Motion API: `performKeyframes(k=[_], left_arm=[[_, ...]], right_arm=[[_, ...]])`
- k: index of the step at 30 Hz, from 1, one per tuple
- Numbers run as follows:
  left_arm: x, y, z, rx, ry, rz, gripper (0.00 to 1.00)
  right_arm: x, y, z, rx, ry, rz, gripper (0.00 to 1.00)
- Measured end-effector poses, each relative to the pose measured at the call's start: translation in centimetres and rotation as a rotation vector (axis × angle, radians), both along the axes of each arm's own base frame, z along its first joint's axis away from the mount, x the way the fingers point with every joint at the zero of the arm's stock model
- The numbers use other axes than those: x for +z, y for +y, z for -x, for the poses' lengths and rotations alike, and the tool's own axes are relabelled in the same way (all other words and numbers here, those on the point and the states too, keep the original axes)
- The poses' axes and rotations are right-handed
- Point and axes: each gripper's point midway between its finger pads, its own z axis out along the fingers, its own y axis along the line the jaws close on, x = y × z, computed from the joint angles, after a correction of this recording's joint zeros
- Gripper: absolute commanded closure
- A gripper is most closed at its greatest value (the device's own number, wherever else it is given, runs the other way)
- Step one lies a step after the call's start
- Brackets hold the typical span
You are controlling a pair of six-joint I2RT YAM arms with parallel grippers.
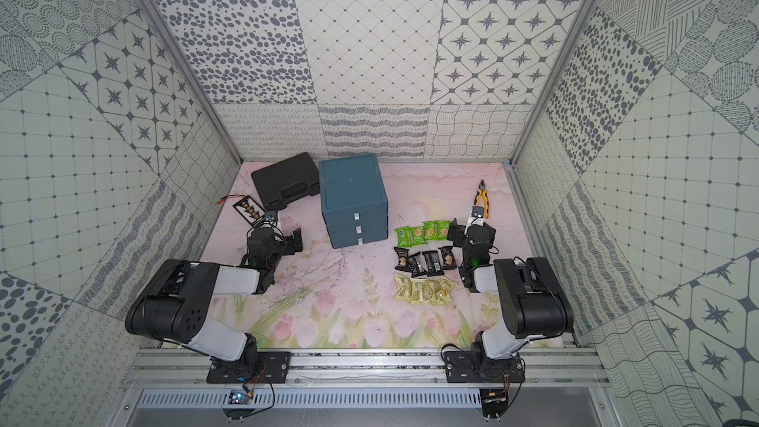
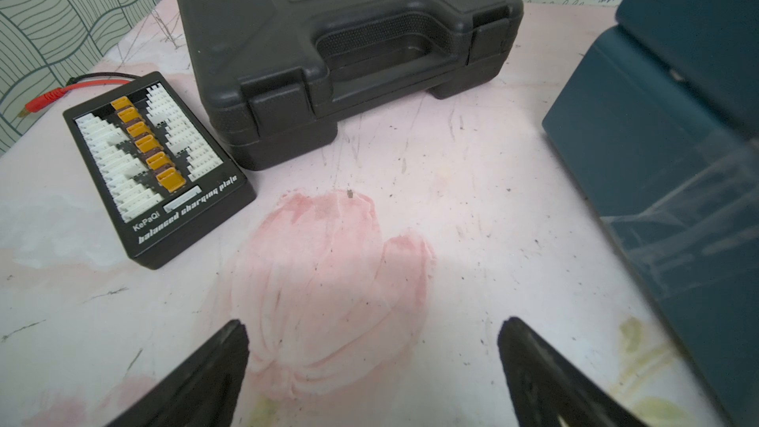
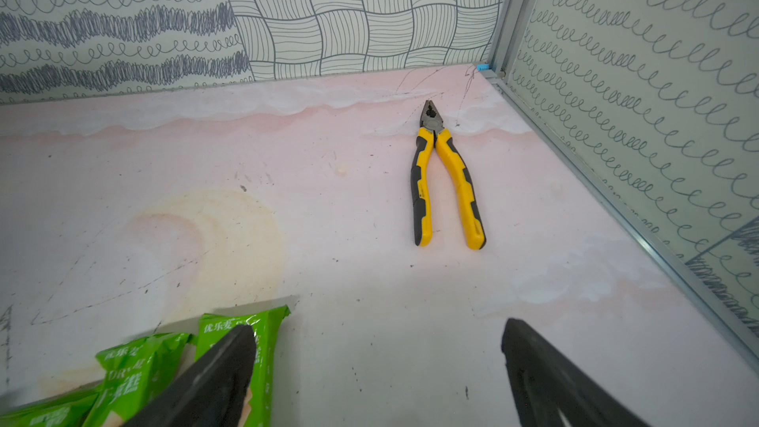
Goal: Take the cookies out of the drawer
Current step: Reset both arms
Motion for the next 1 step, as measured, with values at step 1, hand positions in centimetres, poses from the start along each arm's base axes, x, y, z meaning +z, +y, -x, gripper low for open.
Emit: performKeyframes(k=[1], left_arm=[[0.00, 0.00, 0.00, 0.000, 0.000, 0.000, 0.01]], right_arm=[[0.00, 0.00, 0.00, 0.000, 0.000, 0.000, 0.02]])
